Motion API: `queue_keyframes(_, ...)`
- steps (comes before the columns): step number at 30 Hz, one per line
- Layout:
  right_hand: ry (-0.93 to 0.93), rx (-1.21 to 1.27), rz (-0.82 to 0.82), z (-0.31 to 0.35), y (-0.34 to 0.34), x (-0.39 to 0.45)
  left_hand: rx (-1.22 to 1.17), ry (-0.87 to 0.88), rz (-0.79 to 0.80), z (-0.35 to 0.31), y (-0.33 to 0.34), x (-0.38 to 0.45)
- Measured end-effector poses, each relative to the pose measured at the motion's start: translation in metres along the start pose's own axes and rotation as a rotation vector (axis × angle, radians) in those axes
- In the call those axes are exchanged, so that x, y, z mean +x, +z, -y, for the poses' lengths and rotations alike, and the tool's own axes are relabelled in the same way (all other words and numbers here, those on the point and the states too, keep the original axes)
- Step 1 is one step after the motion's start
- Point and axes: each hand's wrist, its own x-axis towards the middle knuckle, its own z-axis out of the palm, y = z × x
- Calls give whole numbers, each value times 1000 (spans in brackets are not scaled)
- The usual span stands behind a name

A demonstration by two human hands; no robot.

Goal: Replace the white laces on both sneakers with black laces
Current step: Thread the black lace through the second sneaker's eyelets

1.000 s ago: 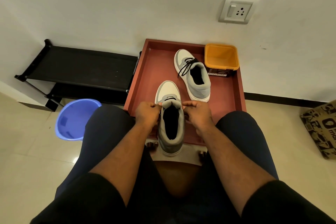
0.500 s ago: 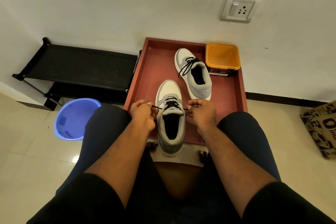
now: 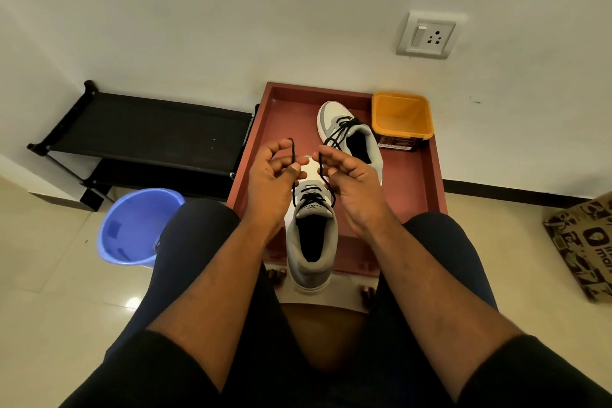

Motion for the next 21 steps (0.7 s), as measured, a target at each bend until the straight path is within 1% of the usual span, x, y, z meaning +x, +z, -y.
queue_keyframes(2, -44, 16, 20, 10, 3, 0, 19, 52, 22, -8, -2, 2)
queue_keyframes(7, -172, 14, 51, 39, 7, 8, 1, 106, 81, -44, 0, 7)
queue_keyframes(10, -241, 68, 67, 61, 13, 11, -23, 168, 73, -67, 2, 11)
queue_keyframes(13, -269, 96, 92, 83, 21, 9, -40, 207, 70, -88, 6, 11)
queue_keyframes(16, -277, 66, 109, 89, 30, 1, -132, 130, 106, -96, 11, 7)
queue_keyframes(18, -285, 55, 46, 87, 32, -4, -223, 64, 80, -98, 14, 4)
queue_keyframes(21, -243, 14, -29, 83, 32, -9, -268, 58, 32, -101, 17, -2)
